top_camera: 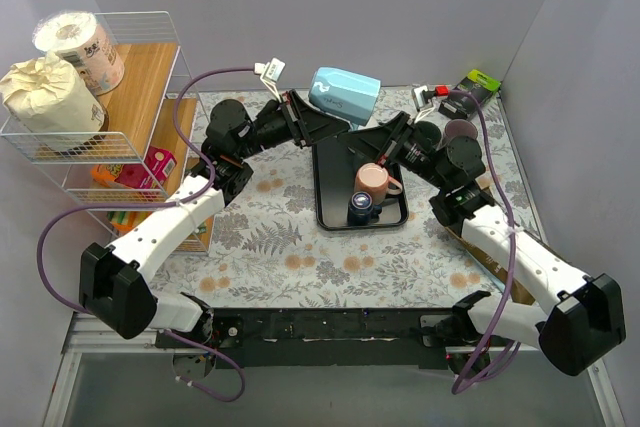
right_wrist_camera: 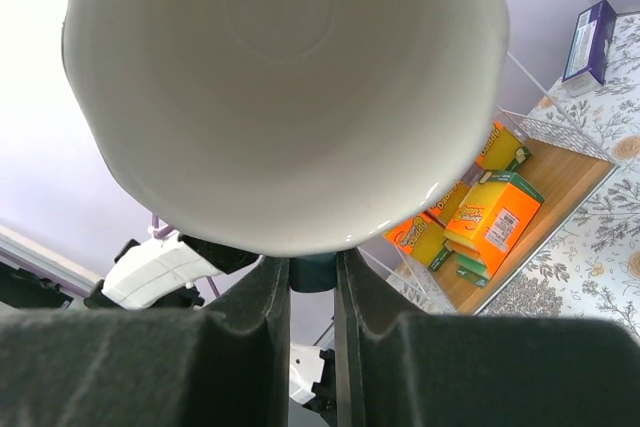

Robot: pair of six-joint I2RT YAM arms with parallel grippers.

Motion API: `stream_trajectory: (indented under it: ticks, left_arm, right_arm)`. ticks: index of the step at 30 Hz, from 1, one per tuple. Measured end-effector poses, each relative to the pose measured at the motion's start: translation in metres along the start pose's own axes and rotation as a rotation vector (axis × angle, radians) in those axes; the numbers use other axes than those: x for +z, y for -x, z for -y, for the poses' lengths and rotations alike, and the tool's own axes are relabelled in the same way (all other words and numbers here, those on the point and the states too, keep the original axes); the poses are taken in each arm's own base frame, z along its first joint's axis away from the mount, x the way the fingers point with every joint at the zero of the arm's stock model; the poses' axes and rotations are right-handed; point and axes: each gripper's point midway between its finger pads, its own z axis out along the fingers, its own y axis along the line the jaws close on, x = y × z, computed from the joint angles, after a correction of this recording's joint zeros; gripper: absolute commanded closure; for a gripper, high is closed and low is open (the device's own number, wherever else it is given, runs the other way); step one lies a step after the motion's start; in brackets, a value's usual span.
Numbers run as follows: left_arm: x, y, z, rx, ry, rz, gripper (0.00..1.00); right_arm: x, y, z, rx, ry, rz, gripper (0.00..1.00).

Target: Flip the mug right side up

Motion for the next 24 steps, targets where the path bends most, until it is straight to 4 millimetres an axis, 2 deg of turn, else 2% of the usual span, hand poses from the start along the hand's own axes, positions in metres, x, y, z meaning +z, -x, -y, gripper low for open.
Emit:
stream_trajectory:
  ticks: [2, 9, 10, 13, 14, 21, 22, 24]
  left_arm:
    - [-0.0001, -0.0021, 0.0001, -0.002, -0.001, -0.003, 1.00]
    - [0.0011, -0.0023, 0.0049, 0.006, -0.015, 0.001, 1.00]
    - [0.0011, -0.0022, 0.0050, 0.007, -0.016, 0.001, 1.00]
    - [0.0011, -0.0022, 0.0052, 0.005, -0.016, 0.001, 1.00]
    - [0.0011, -0.0023, 0.0051, 0.004, -0.016, 0.001, 1.00]
    - [0.0009, -0.0030, 0.0037, 0.002, -0.014, 0.002, 1.00]
    - [0.0009, -0.0031, 0.0034, 0.002, -0.013, 0.002, 0.93]
    - [0.0008, -0.0038, 0.0020, -0.001, -0.009, 0.001, 0.92]
  right_arm:
    - [-0.0018, -0.0008, 0.0001, 0.005, -0.003, 0.005, 0.72]
    - [-0.0043, 0.0022, -0.0061, 0.010, 0.002, 0.028, 0.74]
    - [-0.0044, 0.0025, -0.0063, 0.010, 0.002, 0.030, 0.75]
    - [-0.0044, 0.0025, -0.0063, 0.010, 0.001, 0.031, 0.88]
    - [-0.0043, 0.0024, -0.0063, 0.010, 0.001, 0.031, 0.98]
    - [-0.0043, 0.0016, -0.0049, 0.011, -0.005, 0.028, 0.99]
    - [-0.0044, 0.0015, -0.0045, 0.011, -0.006, 0.028, 0.99]
    - [-0.0046, 0.0011, -0.0034, 0.009, -0.012, 0.027, 0.99]
